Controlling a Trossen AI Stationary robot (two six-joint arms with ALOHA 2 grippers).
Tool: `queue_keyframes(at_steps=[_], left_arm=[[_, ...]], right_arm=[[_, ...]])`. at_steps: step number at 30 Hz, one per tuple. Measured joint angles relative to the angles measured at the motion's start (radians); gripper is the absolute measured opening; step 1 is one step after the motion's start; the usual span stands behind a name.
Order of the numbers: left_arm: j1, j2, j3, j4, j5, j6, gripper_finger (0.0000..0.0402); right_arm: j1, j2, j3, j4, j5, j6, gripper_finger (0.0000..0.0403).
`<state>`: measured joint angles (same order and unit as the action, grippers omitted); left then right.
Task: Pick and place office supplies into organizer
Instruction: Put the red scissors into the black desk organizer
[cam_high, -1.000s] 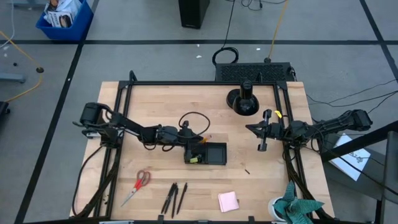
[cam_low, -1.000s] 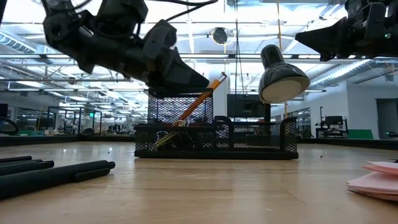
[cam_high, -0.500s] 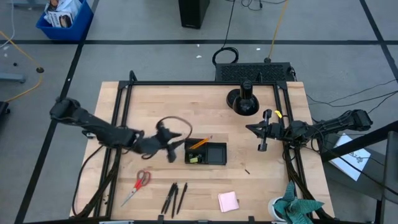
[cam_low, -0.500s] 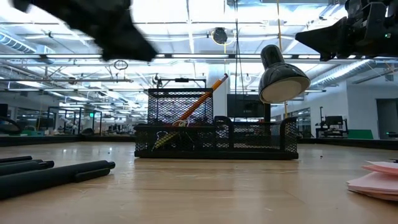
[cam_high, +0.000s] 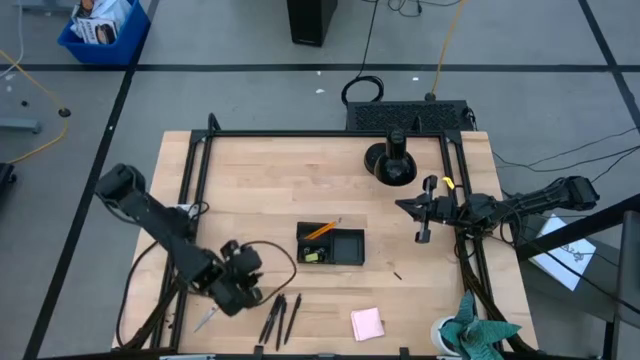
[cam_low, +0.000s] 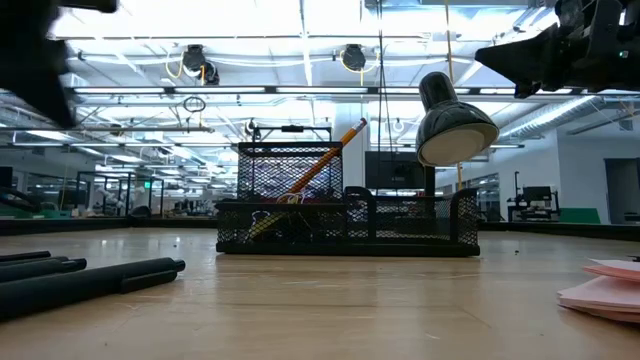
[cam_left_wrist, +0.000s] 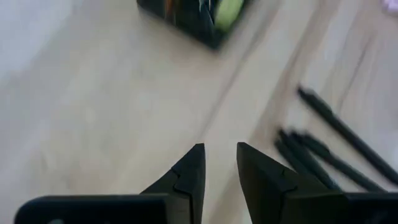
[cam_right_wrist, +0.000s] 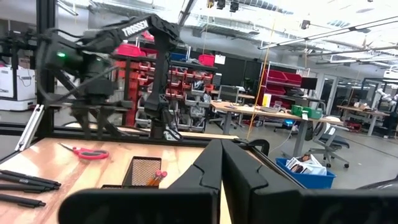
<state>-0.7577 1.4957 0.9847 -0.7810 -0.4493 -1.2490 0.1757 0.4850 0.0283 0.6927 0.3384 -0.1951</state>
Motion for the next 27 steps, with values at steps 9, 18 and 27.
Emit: queue_keyframes(at_steps=[9,18,27], left_arm=[[-0.088,0.088,0.082,-0.205,0.271,-0.391,0.0093],[-0.166,0.088,0.069,-0.212,0.207,-0.502,0.0093],[-0.169,0.089,0.018,-0.177,0.157,-0.515,0.0134]], right_arm=[[0.000,0.000,0.000,-0.001,0.000,0.019,0.0000],[0.001,0.000,0.000,-0.002,0.000,0.031,0.0000],[0.001,0.000,0.000,-0.002,0.000,0.031,0.0000]])
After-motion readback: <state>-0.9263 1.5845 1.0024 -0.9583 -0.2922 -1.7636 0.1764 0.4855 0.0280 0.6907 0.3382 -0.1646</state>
